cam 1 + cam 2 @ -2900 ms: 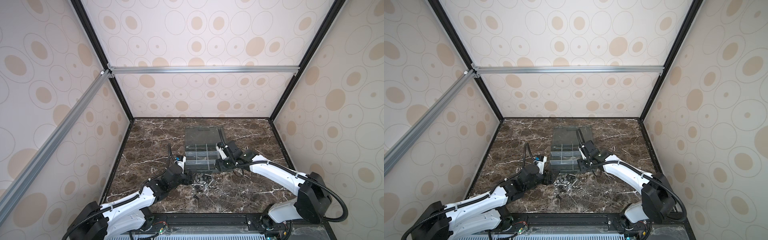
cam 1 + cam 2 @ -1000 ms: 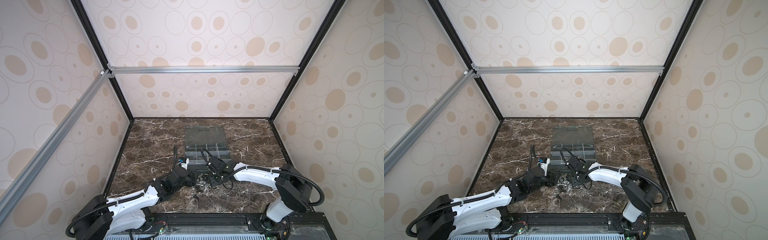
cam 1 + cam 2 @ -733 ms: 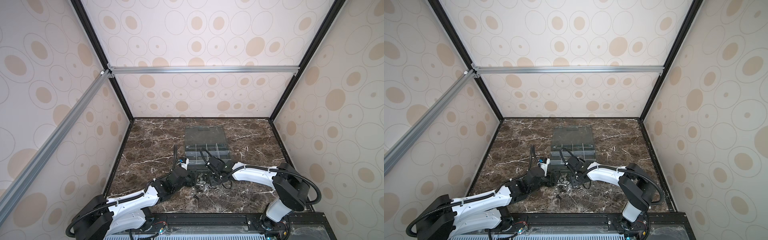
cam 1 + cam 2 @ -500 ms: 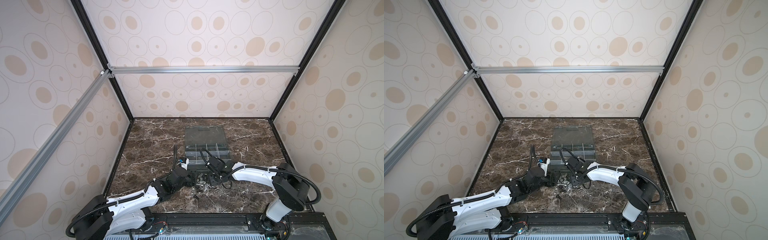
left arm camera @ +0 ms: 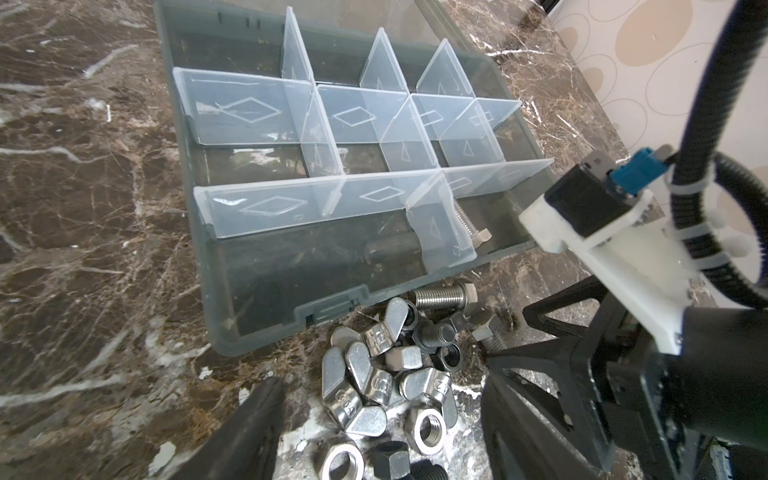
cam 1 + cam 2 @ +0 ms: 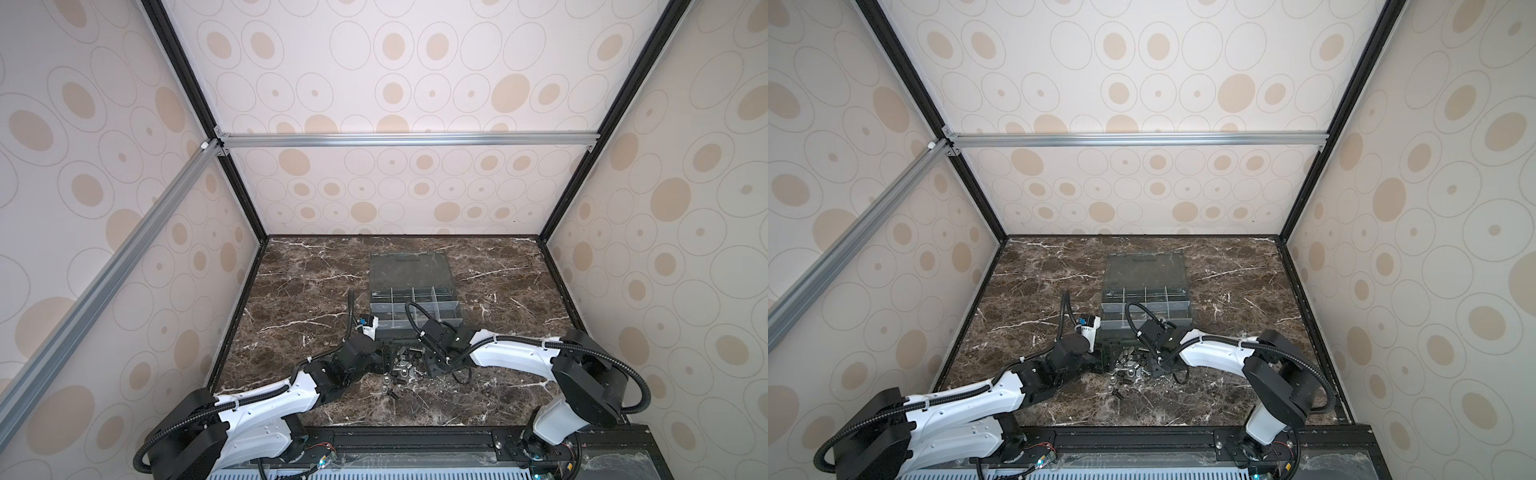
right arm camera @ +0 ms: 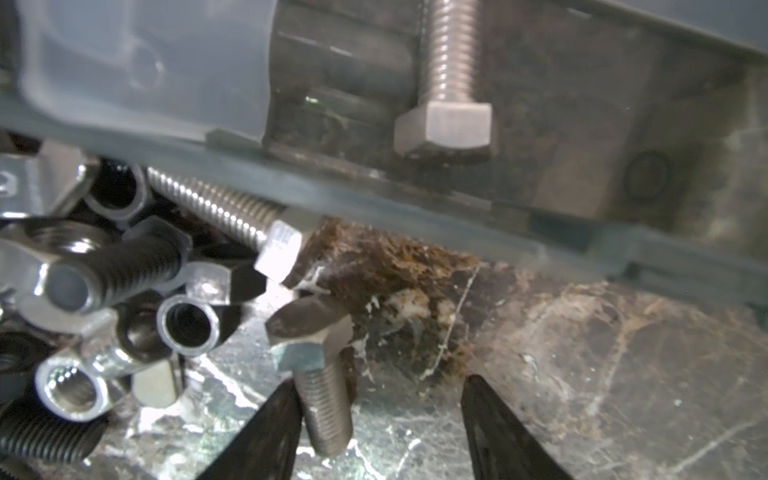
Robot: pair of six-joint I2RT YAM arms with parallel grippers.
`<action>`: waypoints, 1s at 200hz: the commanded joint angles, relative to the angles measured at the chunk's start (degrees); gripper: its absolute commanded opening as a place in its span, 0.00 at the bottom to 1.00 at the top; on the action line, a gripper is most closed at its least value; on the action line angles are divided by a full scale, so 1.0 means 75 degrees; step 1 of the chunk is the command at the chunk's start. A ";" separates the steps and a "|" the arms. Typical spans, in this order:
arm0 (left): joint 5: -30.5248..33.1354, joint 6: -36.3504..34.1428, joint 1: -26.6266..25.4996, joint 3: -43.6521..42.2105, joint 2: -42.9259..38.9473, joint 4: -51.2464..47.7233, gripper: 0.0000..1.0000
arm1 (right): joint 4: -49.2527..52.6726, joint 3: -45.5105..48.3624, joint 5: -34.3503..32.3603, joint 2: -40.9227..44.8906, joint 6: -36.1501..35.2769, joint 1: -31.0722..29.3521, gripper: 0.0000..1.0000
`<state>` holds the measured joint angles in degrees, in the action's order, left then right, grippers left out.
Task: Sort the screws and nuts into containers
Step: 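Grasp another silver hex bolt from the pile with the right gripper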
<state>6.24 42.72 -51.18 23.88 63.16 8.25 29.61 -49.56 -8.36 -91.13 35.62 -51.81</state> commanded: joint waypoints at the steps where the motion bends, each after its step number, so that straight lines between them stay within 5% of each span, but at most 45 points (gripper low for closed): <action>1: 0.0000 0.0139 -0.0076 0.0085 0.0063 0.0117 0.75 | 0.0185 0.0104 -0.0151 0.0178 0.0135 -0.0059 0.64; 200: 0.0000 0.0186 -0.0085 0.0121 0.0147 0.0183 0.75 | -0.0472 0.0153 0.0540 -0.0318 -0.0162 -0.0073 0.19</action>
<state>5.85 42.76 -51.18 23.88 64.03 8.91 25.67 -49.36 -5.08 -92.47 34.24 -51.81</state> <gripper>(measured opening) 0.747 0.212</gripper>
